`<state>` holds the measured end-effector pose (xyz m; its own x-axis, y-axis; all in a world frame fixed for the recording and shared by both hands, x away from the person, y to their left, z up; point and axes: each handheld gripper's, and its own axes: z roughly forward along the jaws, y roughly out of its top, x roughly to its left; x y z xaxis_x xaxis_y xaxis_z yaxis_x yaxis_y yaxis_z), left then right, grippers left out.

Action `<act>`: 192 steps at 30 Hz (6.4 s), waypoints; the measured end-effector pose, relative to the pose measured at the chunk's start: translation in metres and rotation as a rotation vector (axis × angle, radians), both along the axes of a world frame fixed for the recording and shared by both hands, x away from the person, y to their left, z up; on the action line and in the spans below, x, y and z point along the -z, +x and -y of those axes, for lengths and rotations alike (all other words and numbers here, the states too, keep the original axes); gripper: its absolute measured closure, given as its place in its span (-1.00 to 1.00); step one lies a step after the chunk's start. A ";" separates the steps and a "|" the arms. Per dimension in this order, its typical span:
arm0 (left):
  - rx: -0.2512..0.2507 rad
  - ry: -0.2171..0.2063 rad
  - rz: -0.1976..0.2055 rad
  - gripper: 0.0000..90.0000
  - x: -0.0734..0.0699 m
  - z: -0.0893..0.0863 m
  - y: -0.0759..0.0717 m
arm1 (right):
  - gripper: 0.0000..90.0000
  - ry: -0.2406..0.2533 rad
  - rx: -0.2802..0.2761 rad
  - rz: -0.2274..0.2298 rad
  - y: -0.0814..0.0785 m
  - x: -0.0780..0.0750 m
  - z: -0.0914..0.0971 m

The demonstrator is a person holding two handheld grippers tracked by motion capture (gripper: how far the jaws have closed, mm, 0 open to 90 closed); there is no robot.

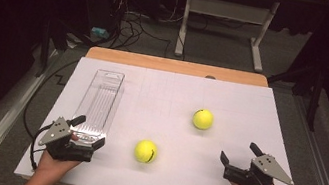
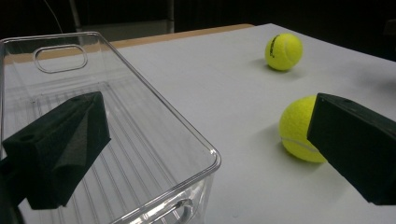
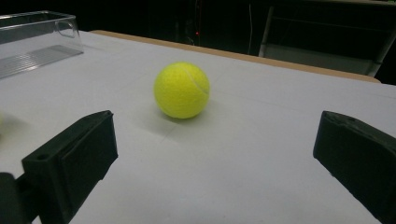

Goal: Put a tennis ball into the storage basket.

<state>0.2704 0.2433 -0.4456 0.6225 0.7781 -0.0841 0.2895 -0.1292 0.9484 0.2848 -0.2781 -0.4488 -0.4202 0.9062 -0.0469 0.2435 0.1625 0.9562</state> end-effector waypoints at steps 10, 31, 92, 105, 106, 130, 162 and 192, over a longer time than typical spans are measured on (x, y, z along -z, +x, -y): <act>-0.009 -0.012 0.007 -0.99 -0.001 -0.005 0.002 | -1.00 -0.009 -0.009 0.003 0.001 0.000 -0.002; -0.014 -0.011 0.001 -1.00 -0.003 -0.006 0.000 | -1.00 -0.019 -0.008 -0.007 0.002 0.001 -0.004; 0.285 0.295 -0.262 -1.00 0.008 0.074 -0.012 | -1.00 -0.025 -0.027 -0.046 0.002 0.006 -0.006; 0.284 0.333 -0.317 -0.99 0.013 0.077 -0.009 | -1.00 -0.019 -0.024 -0.054 0.001 0.008 -0.006; 0.285 0.337 -0.321 -0.99 0.013 0.078 -0.009 | -1.00 -0.020 -0.023 -0.055 0.002 0.008 -0.006; 0.289 0.505 -0.481 -0.98 -0.003 0.102 0.008 | -1.00 -0.005 -0.051 -0.060 0.000 0.008 -0.008; 0.390 0.722 -0.680 -0.96 -0.032 0.125 0.035 | -1.00 0.000 -0.073 -0.056 -0.004 0.007 -0.010; 0.472 0.875 -0.805 -0.96 -0.050 0.156 0.065 | -1.00 0.007 -0.076 -0.057 -0.006 0.006 -0.008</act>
<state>0.3356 0.0877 -0.3961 0.8646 0.4829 -0.1385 0.4954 -0.8654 0.0754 0.2789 -0.2697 -0.4549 -0.4894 0.8719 -0.0146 0.2844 0.1755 0.9425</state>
